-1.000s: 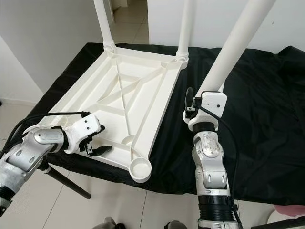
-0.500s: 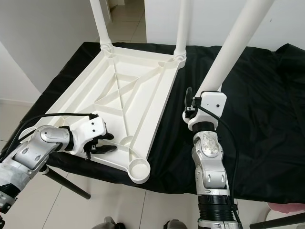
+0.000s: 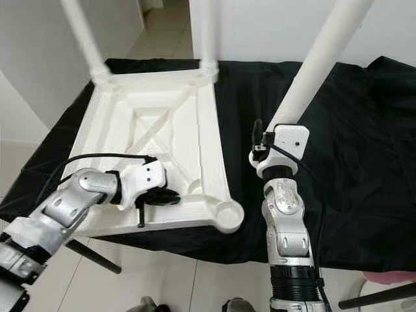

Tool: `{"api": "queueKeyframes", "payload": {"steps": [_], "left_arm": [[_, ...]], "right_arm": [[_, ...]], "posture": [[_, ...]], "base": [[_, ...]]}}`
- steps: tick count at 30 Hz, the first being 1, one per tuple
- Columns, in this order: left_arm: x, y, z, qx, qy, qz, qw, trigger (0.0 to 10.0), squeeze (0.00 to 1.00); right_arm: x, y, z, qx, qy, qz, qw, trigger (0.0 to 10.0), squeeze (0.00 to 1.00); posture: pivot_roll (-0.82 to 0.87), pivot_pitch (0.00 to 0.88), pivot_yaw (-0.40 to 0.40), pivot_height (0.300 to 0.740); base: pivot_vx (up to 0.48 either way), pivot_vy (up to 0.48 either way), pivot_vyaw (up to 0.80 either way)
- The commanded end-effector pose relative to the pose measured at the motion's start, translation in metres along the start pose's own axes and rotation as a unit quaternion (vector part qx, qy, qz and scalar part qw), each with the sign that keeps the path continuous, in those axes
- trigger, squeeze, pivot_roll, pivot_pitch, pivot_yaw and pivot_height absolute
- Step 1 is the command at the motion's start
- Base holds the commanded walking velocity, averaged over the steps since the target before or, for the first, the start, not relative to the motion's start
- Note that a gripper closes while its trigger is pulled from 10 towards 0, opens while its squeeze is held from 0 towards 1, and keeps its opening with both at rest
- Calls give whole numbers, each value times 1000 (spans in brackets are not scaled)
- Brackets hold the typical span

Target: Building children table

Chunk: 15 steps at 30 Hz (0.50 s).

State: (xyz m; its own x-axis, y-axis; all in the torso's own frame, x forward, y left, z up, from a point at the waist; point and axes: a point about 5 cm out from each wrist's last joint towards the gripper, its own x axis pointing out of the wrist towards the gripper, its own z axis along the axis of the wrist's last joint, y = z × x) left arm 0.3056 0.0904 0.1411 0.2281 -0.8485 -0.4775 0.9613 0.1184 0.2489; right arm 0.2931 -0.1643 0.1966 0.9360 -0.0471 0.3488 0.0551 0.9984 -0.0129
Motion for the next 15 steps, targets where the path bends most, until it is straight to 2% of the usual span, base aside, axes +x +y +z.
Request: {"api": "queueKeyframes", "payload": {"steps": [1,5,10,11,12,15], "left_arm": [[-6,12,-9,-10,20,98,995,10000,0],[0,18,-6,-12,11,128,992,10000,0],[3,17,-2,-27,-6,122,992,10000,0],[3,16,0,-35,-16,116,993,10000,1000],[3,16,1,-41,-22,111,993,10000,1000],[-1,16,8,-21,-39,104,994,10000,1000]], "right_arm": [[2,3,3,3,-8,5,1000,10000,0],[2,5,2,3,-8,10,1000,10000,0],[2,6,2,3,-8,11,1000,10000,0],[2,6,1,3,-7,11,1000,10000,0],[2,6,1,3,-7,11,1000,10000,0],[1,5,1,4,-6,11,1000,10000,0]], "posture": [[-28,68,85,740],[-31,57,83,740],[-31,53,84,740],[-32,50,86,740],[-32,50,86,740],[-31,51,88,740]], "base": [[0,0,0],[0,0,0],[0,0,0],[0,0,0],[0,0,0],[0,0,0]]}}
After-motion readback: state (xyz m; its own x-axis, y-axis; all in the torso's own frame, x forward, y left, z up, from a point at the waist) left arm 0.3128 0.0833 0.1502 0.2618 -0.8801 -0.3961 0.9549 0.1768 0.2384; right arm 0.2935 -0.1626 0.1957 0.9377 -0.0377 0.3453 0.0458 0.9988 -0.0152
